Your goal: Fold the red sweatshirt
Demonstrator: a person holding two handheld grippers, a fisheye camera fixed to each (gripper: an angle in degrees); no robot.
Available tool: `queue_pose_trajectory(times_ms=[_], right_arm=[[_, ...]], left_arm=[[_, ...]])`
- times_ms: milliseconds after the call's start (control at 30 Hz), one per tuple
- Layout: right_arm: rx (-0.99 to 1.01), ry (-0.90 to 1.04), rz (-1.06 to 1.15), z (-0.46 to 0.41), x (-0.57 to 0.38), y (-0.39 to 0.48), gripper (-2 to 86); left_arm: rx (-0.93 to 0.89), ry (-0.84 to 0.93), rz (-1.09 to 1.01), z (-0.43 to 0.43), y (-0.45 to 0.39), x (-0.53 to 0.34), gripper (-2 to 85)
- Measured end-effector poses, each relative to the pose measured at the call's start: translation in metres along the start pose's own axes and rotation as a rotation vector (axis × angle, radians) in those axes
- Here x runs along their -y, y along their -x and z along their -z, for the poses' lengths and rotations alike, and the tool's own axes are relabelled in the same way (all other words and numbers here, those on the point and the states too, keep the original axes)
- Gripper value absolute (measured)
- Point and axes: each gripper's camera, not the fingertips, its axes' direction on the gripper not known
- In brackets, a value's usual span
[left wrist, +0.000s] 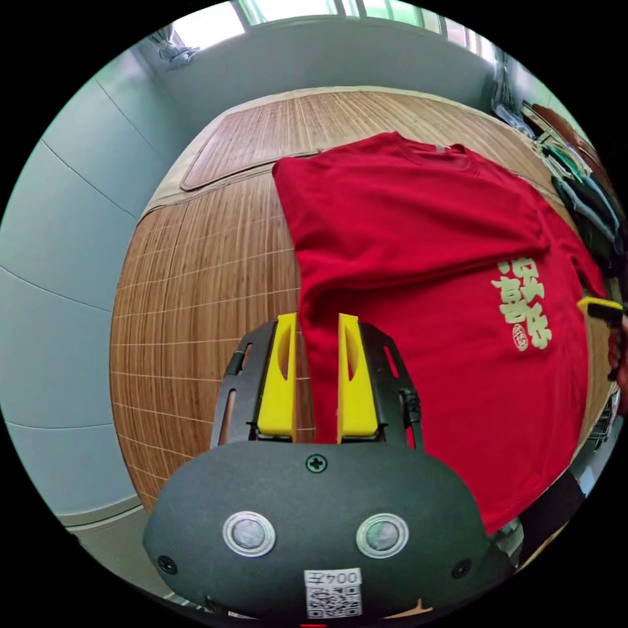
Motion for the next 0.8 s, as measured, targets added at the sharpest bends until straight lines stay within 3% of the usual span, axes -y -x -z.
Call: queue_pose_trajectory(times_ms=[133, 300, 500, 667, 800], right_arm=[[0.391, -0.137, -0.368, 0.006, 0.035, -0.078, 2.5], [0.62, -0.206, -0.608, -0.014, 0.046, -0.128, 8.0], [0.619, -0.201, -0.631, -0.025, 0.06, -0.124, 9.1], [0.583, -0.212, -0.635, -0.031, 0.066, -0.114, 5.1], [0.388, -0.241, -0.557, -0.015, 0.051, -0.077, 4.2]], left_arm=[[0.046, 0.003, -0.064, -0.001, -0.005, 0.0, 9.3], [0.054, -0.004, -0.109, -0.006, -0.011, 0.007, 9.1], [0.037, -0.011, -0.144, -0.008, -0.018, 0.015, 8.3], [0.063, -0.004, -0.164, -0.013, -0.02, 0.021, 4.6], [0.008, -0.003, -0.119, -0.017, -0.005, 0.014, 3.7]])
